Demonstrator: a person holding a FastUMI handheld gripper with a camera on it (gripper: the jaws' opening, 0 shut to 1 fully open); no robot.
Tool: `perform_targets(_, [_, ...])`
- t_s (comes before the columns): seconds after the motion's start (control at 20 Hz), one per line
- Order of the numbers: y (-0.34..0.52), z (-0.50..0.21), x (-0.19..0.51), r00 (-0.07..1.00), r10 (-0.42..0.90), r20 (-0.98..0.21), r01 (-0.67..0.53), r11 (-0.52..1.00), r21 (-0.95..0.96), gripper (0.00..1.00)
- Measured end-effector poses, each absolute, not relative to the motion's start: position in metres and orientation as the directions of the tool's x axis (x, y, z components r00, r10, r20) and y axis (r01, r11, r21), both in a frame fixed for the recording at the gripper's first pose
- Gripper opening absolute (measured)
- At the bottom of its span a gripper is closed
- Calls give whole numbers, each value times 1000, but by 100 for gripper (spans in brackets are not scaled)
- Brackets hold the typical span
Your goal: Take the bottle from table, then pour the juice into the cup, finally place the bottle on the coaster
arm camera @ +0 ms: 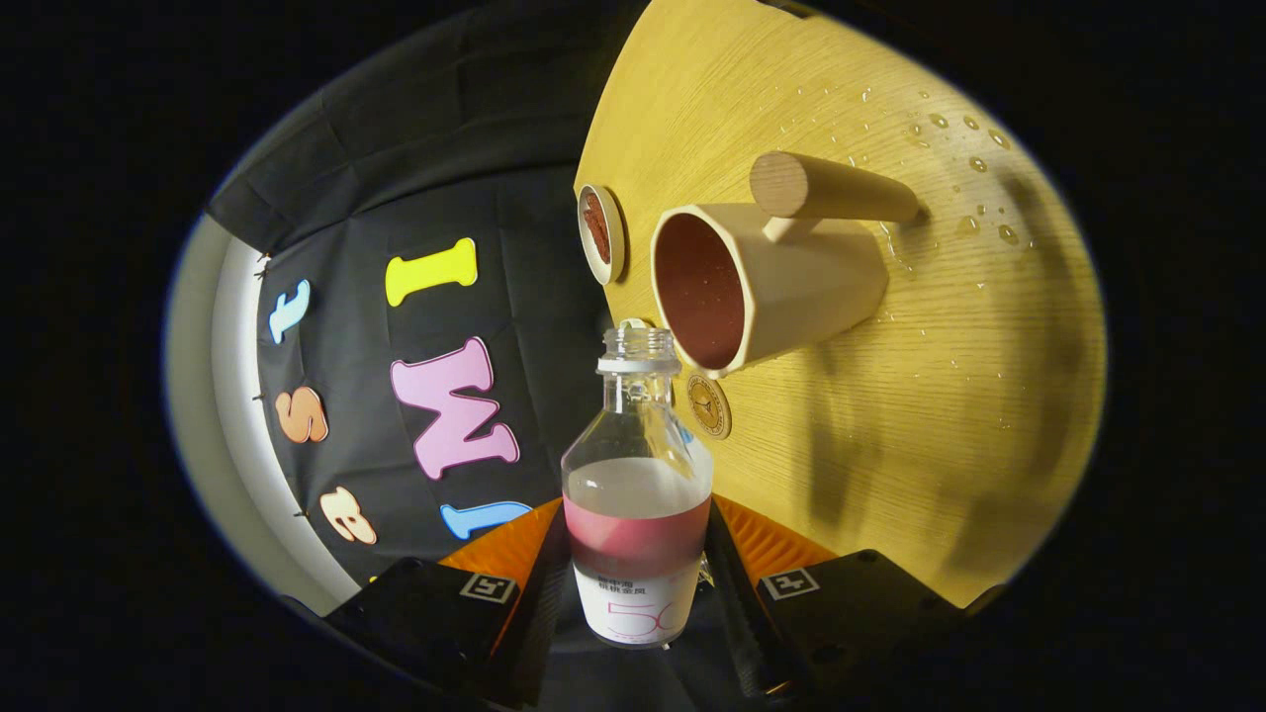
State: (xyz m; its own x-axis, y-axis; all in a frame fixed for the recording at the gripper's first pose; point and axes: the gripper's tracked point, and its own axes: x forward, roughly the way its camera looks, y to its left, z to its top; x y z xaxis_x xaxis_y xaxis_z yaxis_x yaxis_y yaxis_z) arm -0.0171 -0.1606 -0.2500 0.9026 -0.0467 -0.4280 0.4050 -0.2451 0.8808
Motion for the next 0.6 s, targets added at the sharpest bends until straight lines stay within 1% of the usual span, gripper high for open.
perform_targets(0.35, [-169, -247, -16, 903, -45, -428, 396, -303, 867, 75])
perform_targets(0.6, [-166, -244, -11, 904, -21, -428, 398, -325, 858, 75])
